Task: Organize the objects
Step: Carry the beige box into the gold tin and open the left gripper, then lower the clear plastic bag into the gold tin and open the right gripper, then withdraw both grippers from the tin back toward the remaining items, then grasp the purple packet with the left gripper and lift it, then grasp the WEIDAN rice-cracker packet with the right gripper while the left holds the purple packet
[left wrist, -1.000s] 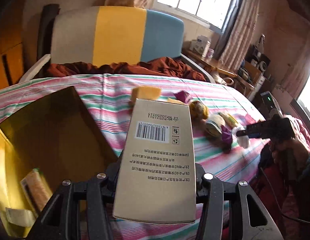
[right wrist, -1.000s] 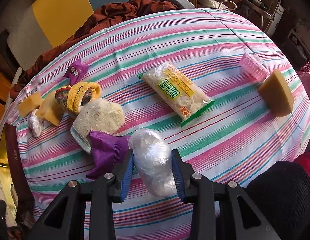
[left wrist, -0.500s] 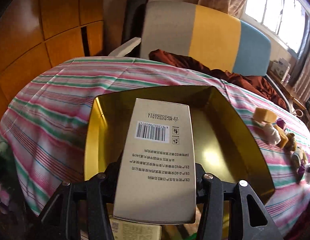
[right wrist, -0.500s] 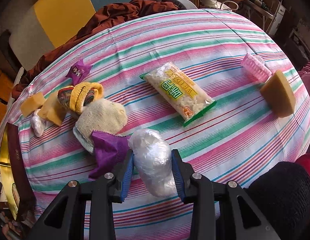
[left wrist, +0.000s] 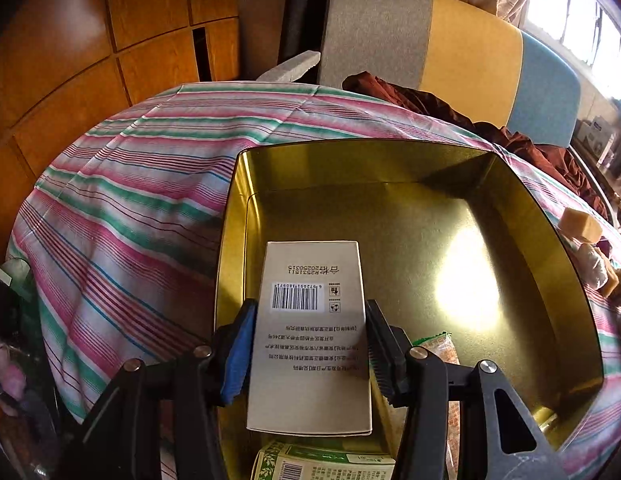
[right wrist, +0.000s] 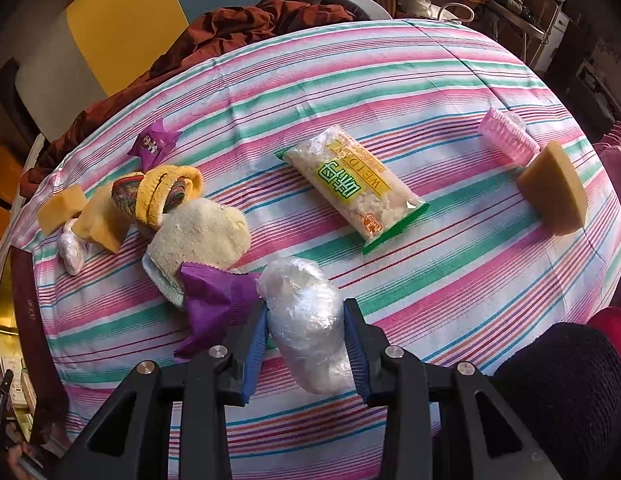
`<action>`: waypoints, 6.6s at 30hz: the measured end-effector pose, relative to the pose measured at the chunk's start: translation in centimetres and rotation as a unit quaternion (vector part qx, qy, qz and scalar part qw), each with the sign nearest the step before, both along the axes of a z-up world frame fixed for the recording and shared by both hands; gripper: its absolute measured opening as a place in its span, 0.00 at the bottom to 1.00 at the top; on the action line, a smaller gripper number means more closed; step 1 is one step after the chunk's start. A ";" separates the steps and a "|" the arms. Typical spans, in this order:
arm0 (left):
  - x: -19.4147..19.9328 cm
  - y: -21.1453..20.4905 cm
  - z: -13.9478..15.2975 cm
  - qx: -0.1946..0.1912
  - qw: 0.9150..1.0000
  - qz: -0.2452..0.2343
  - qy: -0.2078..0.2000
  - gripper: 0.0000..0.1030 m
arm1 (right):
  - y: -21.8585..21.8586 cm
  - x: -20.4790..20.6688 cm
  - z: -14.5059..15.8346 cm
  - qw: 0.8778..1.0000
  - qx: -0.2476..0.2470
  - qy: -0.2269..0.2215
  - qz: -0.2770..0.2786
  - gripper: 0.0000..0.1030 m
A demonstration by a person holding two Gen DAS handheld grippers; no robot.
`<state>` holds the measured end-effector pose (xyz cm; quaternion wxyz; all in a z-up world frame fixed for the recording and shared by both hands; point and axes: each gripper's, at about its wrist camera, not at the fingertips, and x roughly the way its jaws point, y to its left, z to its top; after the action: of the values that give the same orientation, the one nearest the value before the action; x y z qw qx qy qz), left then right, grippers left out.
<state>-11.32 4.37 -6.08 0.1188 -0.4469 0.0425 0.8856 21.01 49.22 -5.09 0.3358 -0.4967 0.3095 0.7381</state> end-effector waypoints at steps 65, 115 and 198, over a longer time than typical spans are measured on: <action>8.8 -2.1 6.9 0.057 0.995 -0.026 0.080 0.88 | -32.3 -16.6 5.3 0.910 0.090 0.132 0.383 0.81; 16.6 29.5 3.5 0.039 0.924 -0.378 -0.042 0.86 | 4.4 3.8 1.6 0.964 -0.017 0.210 -0.163 0.81; 19.6 33.0 -3.7 0.073 0.874 -0.480 -0.019 0.42 | 9.2 -5.1 -4.0 0.996 0.021 -0.080 0.032 0.55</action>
<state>8.24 37.42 -9.79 0.5626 -0.3780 0.1853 0.7115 15.88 58.37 -9.05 0.3458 -0.5568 0.2503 0.7126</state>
